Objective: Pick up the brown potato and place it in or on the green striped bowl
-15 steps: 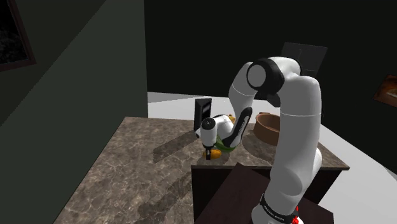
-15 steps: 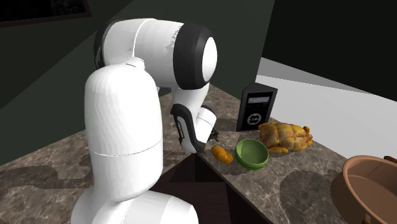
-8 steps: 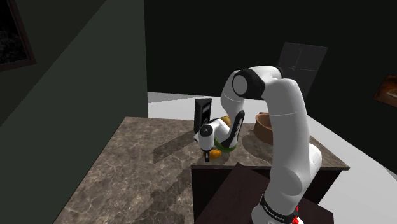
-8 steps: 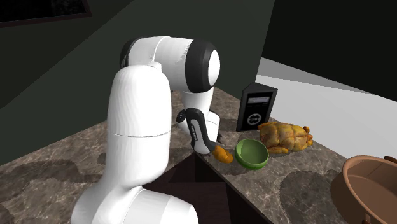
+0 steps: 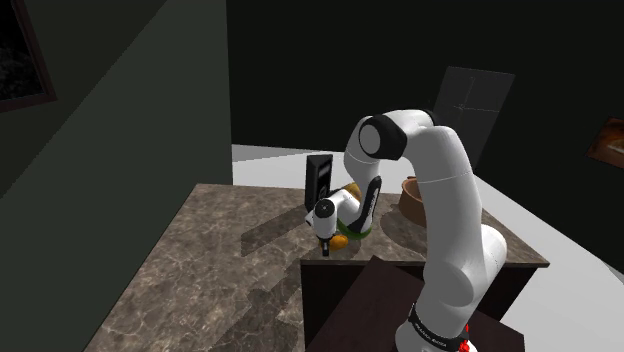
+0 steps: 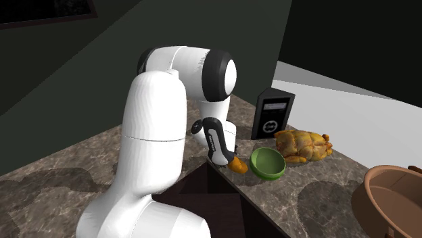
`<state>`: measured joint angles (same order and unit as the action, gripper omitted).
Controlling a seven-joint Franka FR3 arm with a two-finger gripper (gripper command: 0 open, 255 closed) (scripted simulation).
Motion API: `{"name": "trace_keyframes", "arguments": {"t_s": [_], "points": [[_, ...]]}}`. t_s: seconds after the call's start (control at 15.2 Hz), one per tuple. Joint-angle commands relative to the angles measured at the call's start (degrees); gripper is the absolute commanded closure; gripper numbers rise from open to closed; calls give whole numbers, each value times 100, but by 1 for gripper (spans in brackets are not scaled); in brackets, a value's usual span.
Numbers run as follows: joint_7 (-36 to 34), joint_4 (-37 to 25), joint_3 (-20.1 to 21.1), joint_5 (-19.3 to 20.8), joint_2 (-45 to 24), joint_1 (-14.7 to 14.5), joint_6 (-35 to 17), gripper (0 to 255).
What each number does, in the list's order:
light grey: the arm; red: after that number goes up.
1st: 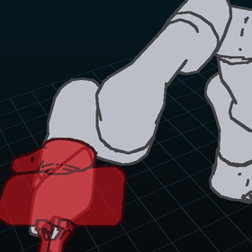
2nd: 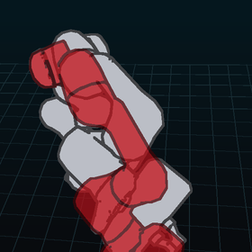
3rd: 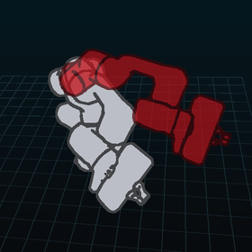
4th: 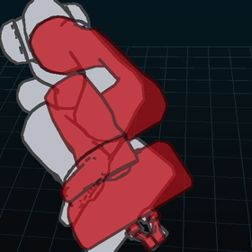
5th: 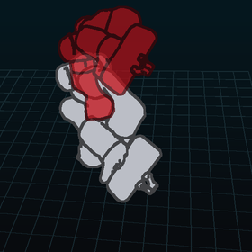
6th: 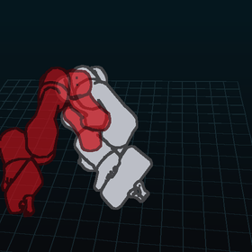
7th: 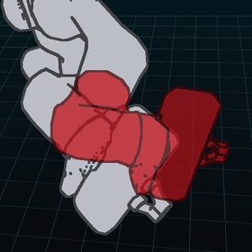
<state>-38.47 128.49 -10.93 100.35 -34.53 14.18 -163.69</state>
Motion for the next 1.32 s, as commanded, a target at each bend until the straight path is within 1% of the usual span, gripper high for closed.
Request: {"name": "trace_keyframes", "arguments": {"t_s": [0.0,0.13,0.2,0.79,1.25], "points": [[-5,-4,0,6,-4,2,-1,0],[-4,-3,0,5,-3,1,-1,0],[-4,-3,0,5,-3,1,-1,255],[-5,-4,0,6,-4,2,-1,255],[795,392,-54,-653,623,-19,15,255]]}}
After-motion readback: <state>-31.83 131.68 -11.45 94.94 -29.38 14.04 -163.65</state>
